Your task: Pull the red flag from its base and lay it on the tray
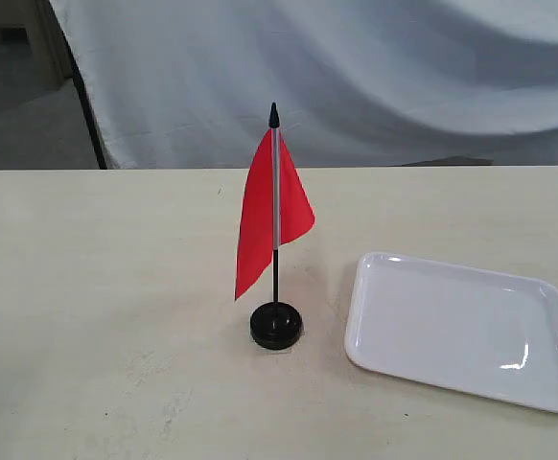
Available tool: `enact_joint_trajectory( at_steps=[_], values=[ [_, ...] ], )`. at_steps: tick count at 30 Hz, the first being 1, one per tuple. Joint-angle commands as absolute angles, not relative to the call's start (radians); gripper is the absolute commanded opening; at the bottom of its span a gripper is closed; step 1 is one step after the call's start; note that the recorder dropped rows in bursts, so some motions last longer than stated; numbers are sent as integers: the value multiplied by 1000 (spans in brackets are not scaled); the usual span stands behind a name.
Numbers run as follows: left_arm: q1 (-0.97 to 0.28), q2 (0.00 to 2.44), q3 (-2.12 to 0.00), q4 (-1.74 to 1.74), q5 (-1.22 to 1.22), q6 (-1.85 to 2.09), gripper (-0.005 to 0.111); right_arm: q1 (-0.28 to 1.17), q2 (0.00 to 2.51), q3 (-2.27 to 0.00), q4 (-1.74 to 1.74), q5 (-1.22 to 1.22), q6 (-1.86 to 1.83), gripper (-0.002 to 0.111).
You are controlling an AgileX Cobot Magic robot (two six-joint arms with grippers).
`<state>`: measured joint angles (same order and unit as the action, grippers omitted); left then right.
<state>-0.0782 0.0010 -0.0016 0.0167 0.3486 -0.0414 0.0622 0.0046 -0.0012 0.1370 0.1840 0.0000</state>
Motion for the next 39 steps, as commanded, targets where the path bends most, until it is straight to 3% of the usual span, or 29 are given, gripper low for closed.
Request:
enact_joint_trajectory(
  at_steps=[1,19,33,36,39],
  values=[
    [-83,0,0,17,344,-42,0,63,0,0,130,187,-13,-1],
    [-83,0,0,21,344,-42,0,63,0,0,130,133,-13,-1],
    [-83,0,0,21,344,-42,0,63,0,0,130,-864,21,-1],
    [-83,0,0,21,344,-42,0,63,0,0,130,-937,249,-1],
    [-83,0,0,21,344,-42,0,63,0,0,130,-839,474,-1]
  ],
)
